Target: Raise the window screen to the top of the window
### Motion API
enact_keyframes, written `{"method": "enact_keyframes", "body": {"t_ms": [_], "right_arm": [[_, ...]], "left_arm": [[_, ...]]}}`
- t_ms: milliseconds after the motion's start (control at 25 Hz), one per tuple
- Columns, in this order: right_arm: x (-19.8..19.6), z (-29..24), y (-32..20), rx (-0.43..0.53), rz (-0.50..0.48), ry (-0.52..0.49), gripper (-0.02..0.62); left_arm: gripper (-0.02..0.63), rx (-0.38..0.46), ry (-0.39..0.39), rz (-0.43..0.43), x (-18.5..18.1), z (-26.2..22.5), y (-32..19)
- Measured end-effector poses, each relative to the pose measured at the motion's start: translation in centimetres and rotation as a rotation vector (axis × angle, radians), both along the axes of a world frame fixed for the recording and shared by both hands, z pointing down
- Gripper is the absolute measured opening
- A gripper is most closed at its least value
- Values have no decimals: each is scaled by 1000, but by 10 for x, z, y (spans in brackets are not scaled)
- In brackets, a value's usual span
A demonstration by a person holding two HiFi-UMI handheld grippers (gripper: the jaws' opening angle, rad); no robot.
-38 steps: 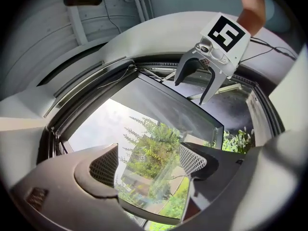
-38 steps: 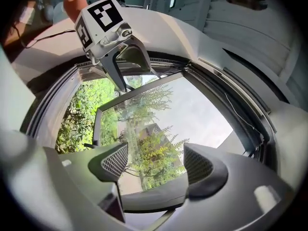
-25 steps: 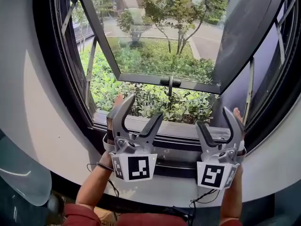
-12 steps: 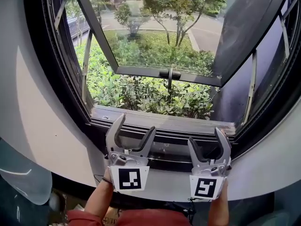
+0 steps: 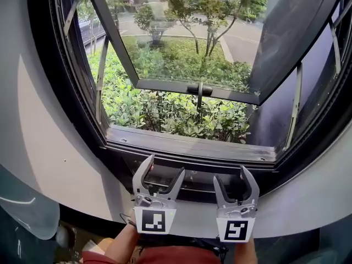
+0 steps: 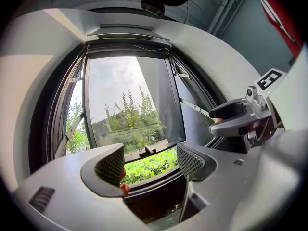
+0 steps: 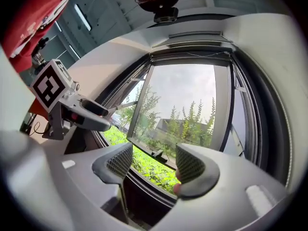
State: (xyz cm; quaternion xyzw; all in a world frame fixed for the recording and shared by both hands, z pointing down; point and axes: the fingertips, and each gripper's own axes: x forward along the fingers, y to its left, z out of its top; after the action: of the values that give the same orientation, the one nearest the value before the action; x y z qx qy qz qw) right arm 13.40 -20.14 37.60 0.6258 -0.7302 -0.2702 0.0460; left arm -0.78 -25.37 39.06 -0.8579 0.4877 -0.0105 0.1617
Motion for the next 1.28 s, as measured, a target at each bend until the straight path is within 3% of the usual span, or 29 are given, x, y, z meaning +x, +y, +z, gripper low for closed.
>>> {"method": "enact_keyframes", "body": {"t_ms": [320,520,640,720,880,1280], "right_arm": [[6,1,11,45,-3,-143,213],[7,16,11,24,10,-185,112],[7,23,11,6,15,-215,76],[8,28,10,-18,20,-238,10],[11,38,5,-77,24,-281,9],[9,42,0,-98,26,-265,9]], "left_arm": [[277,-54,102,-43,-14,12,2],[106,-60,90,-86,-23,22,3],[45,-79,167,-118,-30,25,2],[6,-89,184,-115,-32,28,2],[5,-91,122,-86,-27,35,2],[5,-102,175,-93,-24,35,1]]}}
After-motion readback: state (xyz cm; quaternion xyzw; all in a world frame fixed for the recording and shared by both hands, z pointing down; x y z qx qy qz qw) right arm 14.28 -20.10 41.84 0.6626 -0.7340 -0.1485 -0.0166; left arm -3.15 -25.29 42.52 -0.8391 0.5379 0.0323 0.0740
